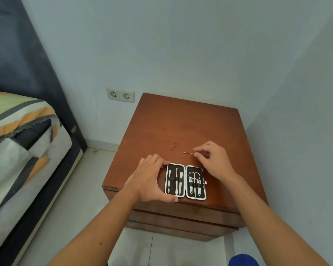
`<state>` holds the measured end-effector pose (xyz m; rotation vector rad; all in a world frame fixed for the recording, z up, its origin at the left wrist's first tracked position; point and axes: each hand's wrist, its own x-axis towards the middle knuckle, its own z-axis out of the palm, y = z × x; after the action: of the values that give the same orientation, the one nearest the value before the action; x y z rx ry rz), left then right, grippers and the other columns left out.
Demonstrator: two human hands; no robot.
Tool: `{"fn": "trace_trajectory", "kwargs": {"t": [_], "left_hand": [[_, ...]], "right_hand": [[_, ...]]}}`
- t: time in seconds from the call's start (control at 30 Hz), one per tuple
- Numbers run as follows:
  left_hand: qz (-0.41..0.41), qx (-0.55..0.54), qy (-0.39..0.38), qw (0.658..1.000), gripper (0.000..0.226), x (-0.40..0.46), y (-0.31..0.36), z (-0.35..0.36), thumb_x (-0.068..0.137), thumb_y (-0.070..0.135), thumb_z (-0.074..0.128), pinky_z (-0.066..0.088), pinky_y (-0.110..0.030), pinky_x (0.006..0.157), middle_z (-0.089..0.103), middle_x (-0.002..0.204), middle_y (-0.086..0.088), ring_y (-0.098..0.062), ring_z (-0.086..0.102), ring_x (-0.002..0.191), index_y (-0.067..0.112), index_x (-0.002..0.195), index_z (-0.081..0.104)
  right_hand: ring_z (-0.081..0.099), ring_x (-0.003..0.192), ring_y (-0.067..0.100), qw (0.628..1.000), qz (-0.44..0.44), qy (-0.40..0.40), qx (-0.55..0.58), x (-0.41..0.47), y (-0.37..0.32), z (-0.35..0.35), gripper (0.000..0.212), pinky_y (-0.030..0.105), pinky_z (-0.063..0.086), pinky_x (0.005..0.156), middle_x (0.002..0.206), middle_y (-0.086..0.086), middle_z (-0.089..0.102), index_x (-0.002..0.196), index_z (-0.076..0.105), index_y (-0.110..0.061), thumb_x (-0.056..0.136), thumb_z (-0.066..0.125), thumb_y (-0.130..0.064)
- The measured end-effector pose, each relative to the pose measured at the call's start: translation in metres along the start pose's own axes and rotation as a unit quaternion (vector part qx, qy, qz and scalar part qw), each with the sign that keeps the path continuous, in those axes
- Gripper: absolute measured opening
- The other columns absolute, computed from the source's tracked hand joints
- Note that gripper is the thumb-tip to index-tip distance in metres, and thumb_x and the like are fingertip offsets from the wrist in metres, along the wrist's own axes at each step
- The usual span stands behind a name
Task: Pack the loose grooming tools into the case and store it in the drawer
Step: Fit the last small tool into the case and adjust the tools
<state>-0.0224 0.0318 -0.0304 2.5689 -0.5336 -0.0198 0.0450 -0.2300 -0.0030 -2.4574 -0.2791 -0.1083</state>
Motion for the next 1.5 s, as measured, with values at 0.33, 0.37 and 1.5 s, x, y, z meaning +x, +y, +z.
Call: {"fn": "trace_trajectory", "kwargs": {"t": [0.33,0.37,1.5], "left_hand": [[-0.002,0.003,-0.003,1.000,0.113,0.000,0.000,-0.001,0.050,0.094,0.077,0.040,-0.033,0.105,0.042,0.120,0.019,-0.005,0.040,0.110,0.027,0.138,0.050],[-0.001,0.003,-0.003,1.000,0.113,0.000,0.000,-0.001,0.050,0.094,0.077,0.040,-0.033,0.105,0.042,0.120,0.019,-0.005,0.040,0.109,0.028,0.138,0.050],[-0.003,0.008,-0.006,1.000,0.113,0.001,0.000,-0.001,0.049,0.095,0.075,0.039,-0.032,0.104,0.040,0.116,0.020,-0.004,0.039,0.107,0.027,0.137,0.051]], "right_hand": [[0.049,0.101,0.013,0.984,-0.073,-0.078,-0.142,0.026,-0.002,0.010,0.008,0.031,0.046,0.092,0.104,-0.013,0.059,0.099,0.076,-0.029,0.098,0.069,-0.032],[0.049,0.102,0.014,0.981,-0.083,-0.087,-0.151,0.026,-0.003,0.010,0.008,0.031,0.045,0.094,0.104,-0.012,0.056,0.100,0.074,-0.027,0.100,0.066,-0.030],[0.055,0.113,0.016,0.918,-0.205,-0.237,-0.242,0.011,-0.033,-0.006,0.027,0.036,0.048,0.097,0.115,-0.006,0.065,0.121,0.075,-0.023,0.107,0.052,-0.021]]}}
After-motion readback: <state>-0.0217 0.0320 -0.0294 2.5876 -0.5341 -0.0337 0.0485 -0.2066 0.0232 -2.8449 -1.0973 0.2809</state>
